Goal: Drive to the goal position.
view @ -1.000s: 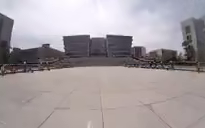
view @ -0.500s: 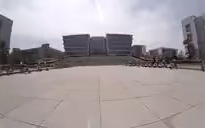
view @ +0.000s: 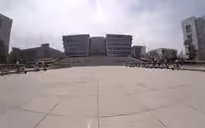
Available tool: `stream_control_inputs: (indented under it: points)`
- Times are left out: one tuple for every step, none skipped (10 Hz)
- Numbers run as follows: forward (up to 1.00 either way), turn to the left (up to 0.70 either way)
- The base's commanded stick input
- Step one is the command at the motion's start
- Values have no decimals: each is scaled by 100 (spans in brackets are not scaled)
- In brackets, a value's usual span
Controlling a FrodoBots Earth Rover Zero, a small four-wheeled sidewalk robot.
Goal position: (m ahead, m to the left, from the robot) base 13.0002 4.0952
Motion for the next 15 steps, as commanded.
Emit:
stream_control_inputs:
  points:
    - [100,0]
    - [100,0]
    - [100,0]
    - [100,0]
    - [100,0]
    - [100,0]
    - [100,0]
    - [100,0]
    - [100,0]
    - [100,0]
    - [100,0]
    - [100,0]
    - [100,0]
    - [100,0]
    - [100,0]
